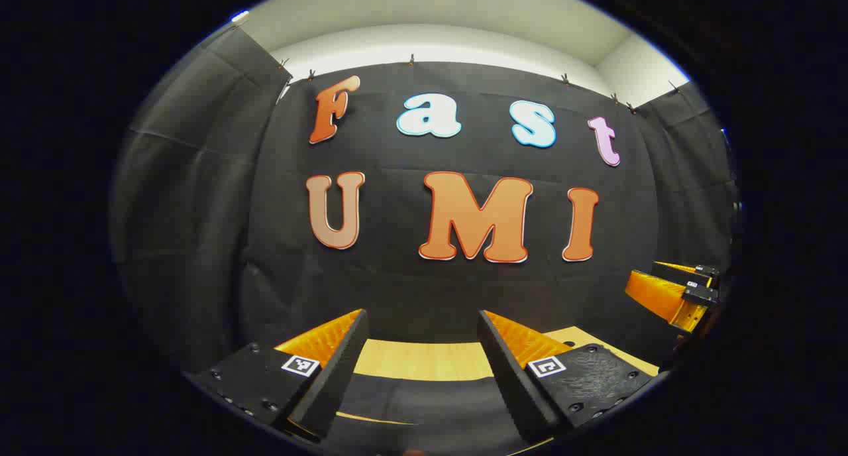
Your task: Grasp the waist and the cuffs of the jeans and fold them to make the two legs overlap; first hold the waist and fold one-third of the jeans toward the cuffs, then hold the cuffs and fold the remaining one-third in the same direction to finish folding.
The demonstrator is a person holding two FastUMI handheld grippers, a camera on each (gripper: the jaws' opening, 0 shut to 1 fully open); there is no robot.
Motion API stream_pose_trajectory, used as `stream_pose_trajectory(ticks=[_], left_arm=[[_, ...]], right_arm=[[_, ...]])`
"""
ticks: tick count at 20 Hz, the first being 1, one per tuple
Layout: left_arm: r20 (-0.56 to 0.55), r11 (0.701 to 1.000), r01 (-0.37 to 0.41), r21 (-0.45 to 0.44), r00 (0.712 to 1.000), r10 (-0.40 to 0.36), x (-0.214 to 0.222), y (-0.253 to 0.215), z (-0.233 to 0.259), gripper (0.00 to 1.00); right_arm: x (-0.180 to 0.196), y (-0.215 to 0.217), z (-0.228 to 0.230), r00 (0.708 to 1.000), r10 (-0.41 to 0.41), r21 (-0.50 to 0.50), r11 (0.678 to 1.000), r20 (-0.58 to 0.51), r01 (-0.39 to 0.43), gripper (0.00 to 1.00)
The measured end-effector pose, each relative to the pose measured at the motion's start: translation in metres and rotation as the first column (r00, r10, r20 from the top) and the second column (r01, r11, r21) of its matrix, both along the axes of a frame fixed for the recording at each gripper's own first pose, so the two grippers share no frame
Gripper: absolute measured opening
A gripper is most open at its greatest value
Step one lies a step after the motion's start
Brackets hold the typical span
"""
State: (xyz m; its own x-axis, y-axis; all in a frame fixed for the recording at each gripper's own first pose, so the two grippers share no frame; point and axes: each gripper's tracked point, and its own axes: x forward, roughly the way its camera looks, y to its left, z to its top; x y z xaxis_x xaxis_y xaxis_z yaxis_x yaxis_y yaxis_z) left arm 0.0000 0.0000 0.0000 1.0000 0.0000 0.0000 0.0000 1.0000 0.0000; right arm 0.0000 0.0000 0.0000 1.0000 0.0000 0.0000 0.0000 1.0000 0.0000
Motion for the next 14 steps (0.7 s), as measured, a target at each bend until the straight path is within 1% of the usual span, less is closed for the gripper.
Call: stream_pose_trajectory(ticks=[1, 3, 4, 5, 6, 7, 8, 9, 10, 11, 12, 13, 14], left_arm=[[-0.013, 0.999, 0.035, -0.019, 0.999, -0.035, 0.004, -0.003, 0.0, 0.97], [-0.051, 0.993, 0.089, -0.083, 0.994, -0.093, 0.01, -0.008, -0.002, 0.97], [-0.061, 0.987, 0.112, -0.119, 0.991, -0.12, 0.014, -0.009, -0.002, 0.96], [-0.063, 0.983, 0.122, -0.139, 0.989, -0.132, 0.018, -0.008, 0.003, 0.98], [-0.058, 0.984, 0.123, -0.128, 0.99, -0.131, 0.022, -0.003, 0.01, 0.98], [-0.043, 0.989, 0.103, -0.103, 0.993, -0.108, 0.024, 0.005, 0.017, 0.98], [-0.021, 0.993, 0.082, -0.082, 0.996, -0.084, 0.024, 0.012, 0.027, 0.98], [-0.002, 0.995, 0.066, -0.071, 0.998, -0.067, 0.023, 0.017, 0.035, 0.98], [0.013, 0.996, 0.062, -0.07, 0.998, -0.061, 0.019, 0.015, 0.036, 0.96], [0.023, 0.994, 0.08, -0.068, 0.997, -0.079, 0.016, 0.009, 0.038, 0.96], [0.03, 0.992, 0.111, -0.053, 0.994, -0.11, 0.013, -0.002, 0.039, 0.96], [0.039, 0.992, 0.123, -0.036, 0.992, -0.121, 0.01, -0.007, 0.04, 0.96], [0.05, 0.992, 0.126, -0.024, 0.991, -0.124, 0.008, -0.008, 0.041, 0.98]], right_arm=[[0.003, -0.002, -0.005, 1.0, -0.018, 0.001, 1.0, -0.023, 0.018, 0.97], [0.004, 0.008, -0.012, 0.998, -0.009, 0.032, 0.999, -0.065, 0.011, 0.97], [0.004, 0.009, -0.009, 0.998, -0.013, 0.036, 0.999, -0.06, 0.016, 0.98], [0.007, 0.005, -0.005, 0.998, -0.037, 0.036, 0.999, -0.053, 0.039, 0.98], [0.009, 0.002, 0.0, 0.998, -0.045, 0.04, 0.998, -0.048, 0.047, 0.97], [0.008, 0.002, 0.005, 0.998, -0.05, 0.038, 0.998, -0.035, 0.051, 0.97], [0.007, 0.0, 0.01, 0.998, -0.066, 0.029, 0.997, -0.022, 0.067, 1.0], [0.006, -0.003, 0.012, 0.997, -0.077, 0.024, 0.997, -0.018, 0.077, 0.97], [0.004, -0.004, 0.011, 0.996, -0.083, 0.028, 0.996, -0.022, 0.084, 0.98], [0.002, -0.004, 0.01, 0.996, -0.086, 0.038, 0.995, -0.032, 0.087, 0.98], [0.0, -0.004, 0.009, 0.995, -0.091, 0.046, 0.995, -0.034, 0.093, 0.93], [-0.004, -0.007, 0.011, 0.994, -0.103, 0.049, 0.993, -0.021, 0.104, 0.98], [-0.006, -0.01, 0.013, 0.994, -0.112, 0.045, 0.993, -0.011, 0.112, 0.97]])
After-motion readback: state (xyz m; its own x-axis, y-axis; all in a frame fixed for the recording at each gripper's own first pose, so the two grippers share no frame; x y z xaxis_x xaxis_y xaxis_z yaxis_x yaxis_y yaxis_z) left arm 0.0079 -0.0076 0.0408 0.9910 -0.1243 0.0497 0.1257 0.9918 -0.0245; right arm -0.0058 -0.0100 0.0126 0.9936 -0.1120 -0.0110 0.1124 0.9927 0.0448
